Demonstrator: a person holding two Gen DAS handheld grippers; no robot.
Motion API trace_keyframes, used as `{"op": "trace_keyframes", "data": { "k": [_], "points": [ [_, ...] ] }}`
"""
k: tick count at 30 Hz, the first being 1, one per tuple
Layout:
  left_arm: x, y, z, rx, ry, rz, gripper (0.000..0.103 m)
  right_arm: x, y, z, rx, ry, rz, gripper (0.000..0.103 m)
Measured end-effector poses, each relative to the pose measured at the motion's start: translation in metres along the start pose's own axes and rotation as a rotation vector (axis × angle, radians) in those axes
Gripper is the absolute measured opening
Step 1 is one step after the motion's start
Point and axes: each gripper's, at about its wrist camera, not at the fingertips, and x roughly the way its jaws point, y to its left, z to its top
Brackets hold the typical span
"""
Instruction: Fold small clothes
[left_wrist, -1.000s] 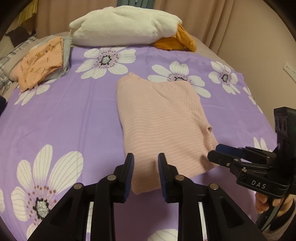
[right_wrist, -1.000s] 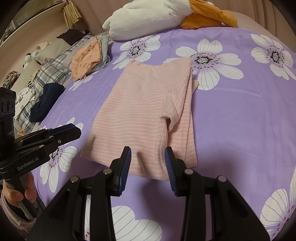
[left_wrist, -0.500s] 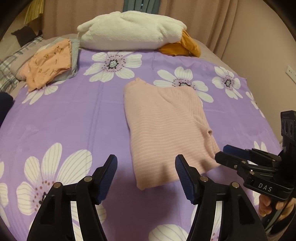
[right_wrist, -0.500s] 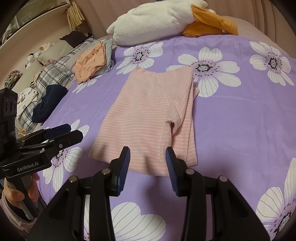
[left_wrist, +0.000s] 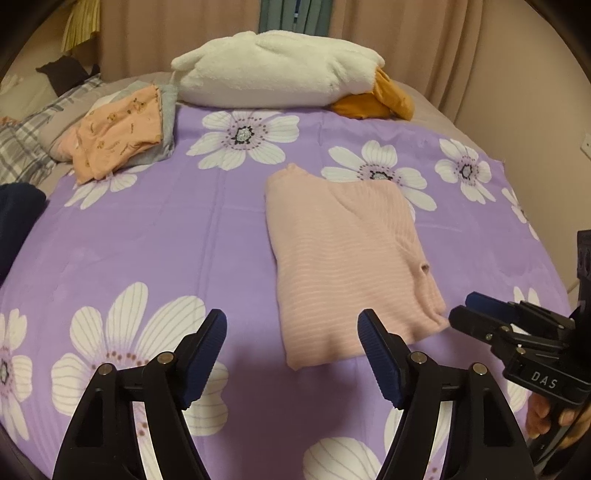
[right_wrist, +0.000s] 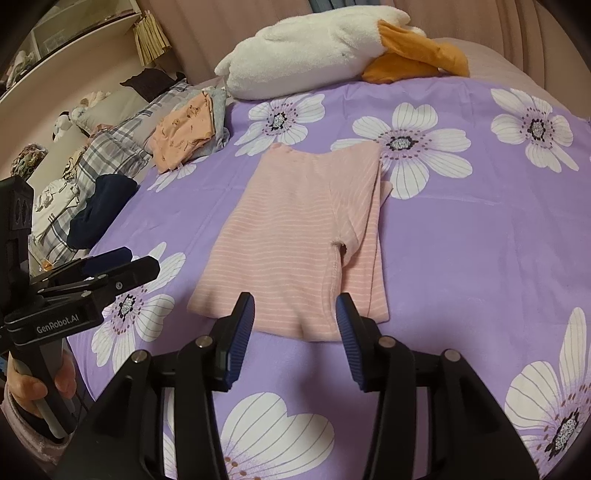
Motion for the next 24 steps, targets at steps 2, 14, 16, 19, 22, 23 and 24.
{"op": "trace_keyframes", "data": {
  "k": [2,14,16,19,22,23,24],
  "points": [
    [-0.004,0.0,0.0,0.0,-0.007,-0.005,0.073,-0.004,0.003,0.002,-0.009,-0.004,-0.009,0.047],
    [-0.039,-0.003,-0.005,0.009,-0.052,0.007,0.073,-0.041,0.03,0.002,-0.081,-0.022,-0.067,0.051],
    [-0.043,-0.002,-0.005,0.009,-0.059,0.004,0.073,-0.045,0.035,0.001,-0.089,-0.028,-0.063,0.051],
    [-0.049,-0.001,-0.007,0.002,-0.07,0.005,0.073,-0.052,0.041,0.0,-0.1,-0.038,-0.055,0.052],
    [-0.053,0.001,-0.008,-0.007,-0.077,0.007,0.073,-0.057,0.047,-0.001,-0.109,-0.046,-0.056,0.053],
    [-0.055,0.002,-0.008,-0.011,-0.079,0.008,0.073,-0.059,0.048,-0.001,-0.111,-0.049,-0.055,0.053],
    [-0.056,0.002,-0.008,-0.012,-0.082,0.012,0.073,-0.06,0.05,-0.001,-0.113,-0.051,-0.056,0.054]
  ]
}}
